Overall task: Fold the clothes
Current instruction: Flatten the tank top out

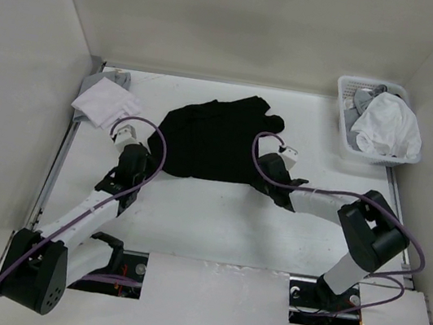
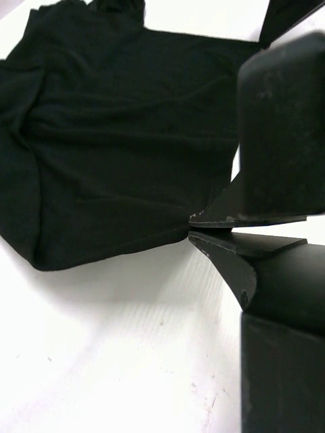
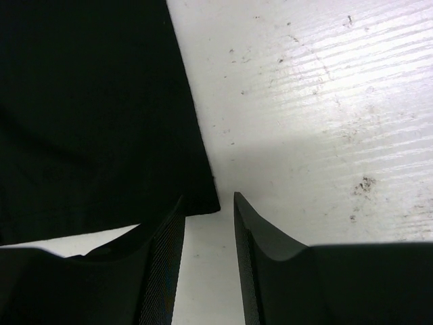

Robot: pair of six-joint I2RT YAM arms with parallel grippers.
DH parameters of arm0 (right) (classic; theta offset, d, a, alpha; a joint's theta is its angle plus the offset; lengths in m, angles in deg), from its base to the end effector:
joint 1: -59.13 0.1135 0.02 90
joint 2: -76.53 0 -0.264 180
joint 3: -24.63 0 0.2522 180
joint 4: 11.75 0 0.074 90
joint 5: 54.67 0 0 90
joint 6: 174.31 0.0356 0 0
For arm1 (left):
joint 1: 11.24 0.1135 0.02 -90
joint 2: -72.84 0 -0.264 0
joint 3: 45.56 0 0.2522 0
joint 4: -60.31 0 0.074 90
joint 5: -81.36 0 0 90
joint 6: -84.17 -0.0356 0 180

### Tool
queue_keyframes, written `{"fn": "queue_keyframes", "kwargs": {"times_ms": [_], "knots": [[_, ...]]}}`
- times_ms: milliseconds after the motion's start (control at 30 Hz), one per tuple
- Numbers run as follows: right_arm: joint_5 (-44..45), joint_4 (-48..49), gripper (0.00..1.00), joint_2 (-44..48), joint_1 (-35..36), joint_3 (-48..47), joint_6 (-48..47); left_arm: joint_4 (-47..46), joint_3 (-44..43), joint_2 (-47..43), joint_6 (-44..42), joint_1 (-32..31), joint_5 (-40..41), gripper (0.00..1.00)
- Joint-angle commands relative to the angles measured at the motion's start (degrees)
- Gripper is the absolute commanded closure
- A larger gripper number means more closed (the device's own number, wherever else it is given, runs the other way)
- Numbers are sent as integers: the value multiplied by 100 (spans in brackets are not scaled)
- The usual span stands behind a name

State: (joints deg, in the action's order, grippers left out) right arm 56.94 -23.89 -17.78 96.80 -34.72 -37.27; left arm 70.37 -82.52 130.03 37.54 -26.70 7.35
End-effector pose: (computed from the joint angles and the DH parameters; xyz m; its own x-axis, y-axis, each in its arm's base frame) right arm 0.2609 0.1848 0.1538 -0.6657 0.3456 -0.6613 0.1724 0.9335 0.3143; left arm 0.2022 -0.0457 0.1936 -0.3719 -0.5821 -0.7231 -0.3142 0.8119 -0.4920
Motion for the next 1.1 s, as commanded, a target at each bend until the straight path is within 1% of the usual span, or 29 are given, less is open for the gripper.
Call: {"fn": "queue_keyframes", "kwargs": {"times_ms": [0,133,200,267,300,400,433,500,567,633,700,800,867,967,1067], "knots": [[-77,-110,62,-185,-19,-197,164,-262,79,-199,31,-75,-52,96],[-218,-75,64,-246,-71,-179,279,-306,79,-199,48,-119,-69,96],[-218,-58,68,-290,-98,-179,314,-332,88,-191,66,-128,-96,96],[-209,-5,74,-352,-106,-197,331,-341,88,-208,75,-128,-105,96],[-227,39,82,-387,-124,-214,331,-341,88,-234,83,-128,-105,96],[-122,346,96,-300,-115,-109,296,-341,9,-348,232,-128,-87,96],[-34,469,99,-160,-98,-39,270,-359,-70,-375,381,-163,-105,96],[228,558,100,331,-98,119,183,-429,-315,-393,488,-434,-52,97],[527,506,100,1129,24,303,-19,-351,-649,-471,400,-672,79,97],[765,208,100,2226,226,427,-265,-184,-983,-725,304,-856,202,97],[1125,-397,100,3456,516,340,-502,62,-1430,-1094,163,-962,334,97],[1801,-1442,100,4917,1148,-326,-968,387,-2151,-1525,-65,-1112,501,97],[2328,-2006,100,5394,1631,-1010,-1345,537,-2713,-1754,-188,-1173,589,97],[3180,-2517,100,5572,2544,-2223,-2004,616,-3513,-1904,-356,-1200,616,97],[4155,-2449,100,5335,3599,-3357,-2970,669,-4304,-1905,-540,-1182,625,97]]}}
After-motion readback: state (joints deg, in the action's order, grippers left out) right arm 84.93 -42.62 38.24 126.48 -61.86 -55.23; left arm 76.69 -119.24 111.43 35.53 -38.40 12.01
